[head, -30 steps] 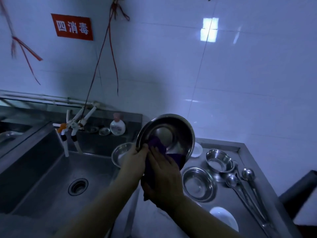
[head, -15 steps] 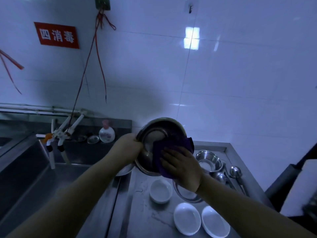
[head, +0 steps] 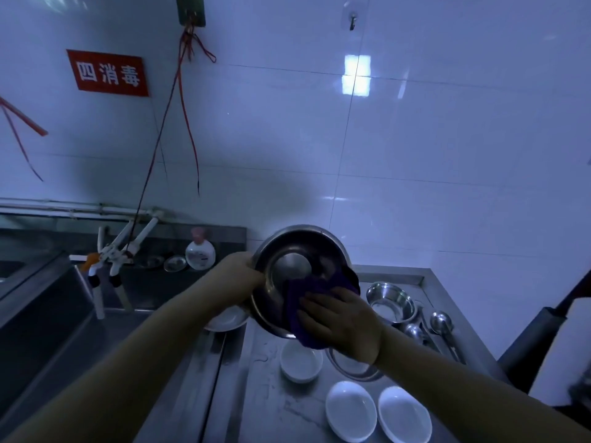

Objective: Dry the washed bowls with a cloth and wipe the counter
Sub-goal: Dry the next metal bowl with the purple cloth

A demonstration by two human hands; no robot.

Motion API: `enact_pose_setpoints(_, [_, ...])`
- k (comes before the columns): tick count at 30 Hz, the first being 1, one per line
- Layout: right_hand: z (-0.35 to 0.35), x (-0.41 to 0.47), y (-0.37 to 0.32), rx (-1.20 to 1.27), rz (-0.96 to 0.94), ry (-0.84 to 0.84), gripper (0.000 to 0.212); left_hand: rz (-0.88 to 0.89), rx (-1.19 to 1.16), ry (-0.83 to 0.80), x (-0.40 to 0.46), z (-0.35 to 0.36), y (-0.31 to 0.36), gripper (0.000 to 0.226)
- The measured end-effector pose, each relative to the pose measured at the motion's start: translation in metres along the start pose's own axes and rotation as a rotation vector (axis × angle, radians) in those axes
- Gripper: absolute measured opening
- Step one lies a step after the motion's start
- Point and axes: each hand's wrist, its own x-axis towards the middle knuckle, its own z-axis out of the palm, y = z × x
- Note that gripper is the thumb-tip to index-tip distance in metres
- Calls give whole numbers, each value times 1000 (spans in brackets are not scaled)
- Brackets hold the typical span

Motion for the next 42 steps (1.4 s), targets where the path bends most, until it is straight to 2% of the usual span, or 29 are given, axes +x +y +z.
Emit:
enact_pose_setpoints(1, [-2, 4, 4, -12, 21, 23, 21, 29, -5, 52, -1, 0, 1, 14])
enact_pose_setpoints(4, [-2, 26, 3, -47, 203, 114, 16, 163, -104, 364, -11, 22, 7, 19])
enact_pose_setpoints(7, [3, 43, -7, -68, 347, 160, 16, 195, -365, 456, -21, 53, 11, 27])
enact_pose_setpoints(9, [5, 42, -12, -38, 379, 153, 16, 178, -496, 444, -22, 60, 11, 26])
enact_pose_setpoints(10, [5, 39, -14, -24, 374, 144, 17, 167, -487, 428, -22, 59, 10, 24])
enact_pose_setpoints(13, [5, 27, -14, 8, 286, 102, 19, 190, -378, 370, -22, 49, 9, 23])
enact_pose_setpoints(16, [1, 17, 2, 5, 116, 68, 11, 239, -303, 306, -23, 33, 10, 35])
enact_pose_setpoints(19, [-8, 10, 29, -19, -43, 55, 26, 291, -168, 232, -23, 13, 12, 43])
enact_pose_setpoints(22, [-13, 8, 48, -66, -92, 22, 28, 303, -89, 236, -20, 4, 14, 49])
enact_pose_setpoints(27, [-2, 9, 19, -82, 120, 6, 17, 308, -151, 329, -20, 22, 12, 64])
enact_pose_setpoints(30, [6, 12, -13, -7, 311, -36, 32, 249, -179, 361, -17, 34, 8, 68])
enact_pose_setpoints(33, [11, 22, -39, 103, 479, -15, 29, 270, -242, 355, -13, 43, 4, 49])
enact_pose_setpoints(35, [10, 26, -42, 125, 514, -14, 29, 281, -294, 333, -13, 42, 3, 42])
enact_pose_setpoints(38, [5, 16, -30, 57, 310, -13, 24, 259, -250, 224, -12, 26, 5, 43])
enact_pose_setpoints(40, [-2, 6, -16, -13, 153, -7, 33, 258, -157, 119, -11, 11, 8, 48])
enact_pose_setpoints(42, [-10, 1, -1, -56, 74, 1, 39, 259, -125, 29, -11, 2, 13, 48])
